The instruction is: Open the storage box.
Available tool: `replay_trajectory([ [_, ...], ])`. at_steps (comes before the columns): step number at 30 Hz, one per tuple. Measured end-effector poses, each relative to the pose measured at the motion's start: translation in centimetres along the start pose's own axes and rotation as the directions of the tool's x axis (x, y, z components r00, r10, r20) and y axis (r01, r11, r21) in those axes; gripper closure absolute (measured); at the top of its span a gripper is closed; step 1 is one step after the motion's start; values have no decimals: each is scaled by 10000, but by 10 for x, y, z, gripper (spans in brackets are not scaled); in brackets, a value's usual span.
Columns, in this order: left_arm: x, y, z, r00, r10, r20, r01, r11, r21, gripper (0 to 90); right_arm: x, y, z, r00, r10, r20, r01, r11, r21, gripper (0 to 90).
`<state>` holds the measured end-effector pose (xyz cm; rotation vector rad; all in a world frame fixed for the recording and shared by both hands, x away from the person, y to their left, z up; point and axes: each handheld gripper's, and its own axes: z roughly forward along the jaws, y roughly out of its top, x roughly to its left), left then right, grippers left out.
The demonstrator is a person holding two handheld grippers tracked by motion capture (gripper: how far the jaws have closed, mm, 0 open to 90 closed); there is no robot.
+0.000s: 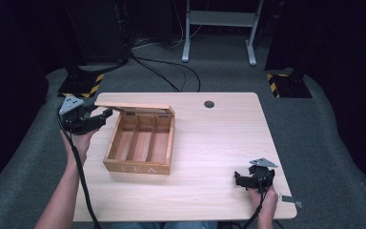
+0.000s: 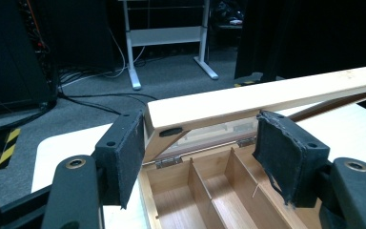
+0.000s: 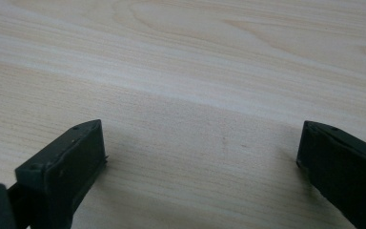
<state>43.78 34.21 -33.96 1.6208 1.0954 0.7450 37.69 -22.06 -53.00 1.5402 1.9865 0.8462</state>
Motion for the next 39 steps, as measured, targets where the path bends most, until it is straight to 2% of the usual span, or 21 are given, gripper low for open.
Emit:
replay_trajectory([
  [39,0,2,1,10000,61,-17,-61,10000,-73,341,0,0,0,10000,3,1,-3,10000,-4,19],
])
